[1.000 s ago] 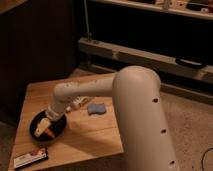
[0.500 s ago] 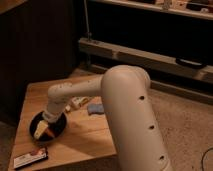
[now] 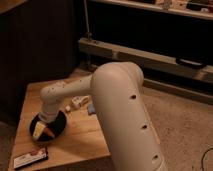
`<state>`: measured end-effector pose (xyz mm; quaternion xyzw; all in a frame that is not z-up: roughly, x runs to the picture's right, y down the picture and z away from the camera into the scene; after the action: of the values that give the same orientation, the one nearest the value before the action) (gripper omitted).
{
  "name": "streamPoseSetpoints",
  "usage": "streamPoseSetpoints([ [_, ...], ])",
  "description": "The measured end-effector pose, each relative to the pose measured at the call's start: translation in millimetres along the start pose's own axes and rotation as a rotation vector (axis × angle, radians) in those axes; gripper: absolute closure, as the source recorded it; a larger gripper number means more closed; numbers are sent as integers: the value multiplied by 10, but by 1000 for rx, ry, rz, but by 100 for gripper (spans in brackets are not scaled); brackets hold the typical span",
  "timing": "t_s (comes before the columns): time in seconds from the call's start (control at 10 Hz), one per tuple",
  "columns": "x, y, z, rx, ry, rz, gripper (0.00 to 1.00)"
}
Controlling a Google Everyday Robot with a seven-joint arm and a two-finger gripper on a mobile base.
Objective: Place the pepper on the white sponge
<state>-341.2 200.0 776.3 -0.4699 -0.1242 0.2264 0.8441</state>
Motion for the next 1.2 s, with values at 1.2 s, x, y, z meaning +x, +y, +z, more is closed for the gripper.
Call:
streamPoseSetpoints([
  [1.2, 68, -68, 9, 10, 3, -10, 42],
])
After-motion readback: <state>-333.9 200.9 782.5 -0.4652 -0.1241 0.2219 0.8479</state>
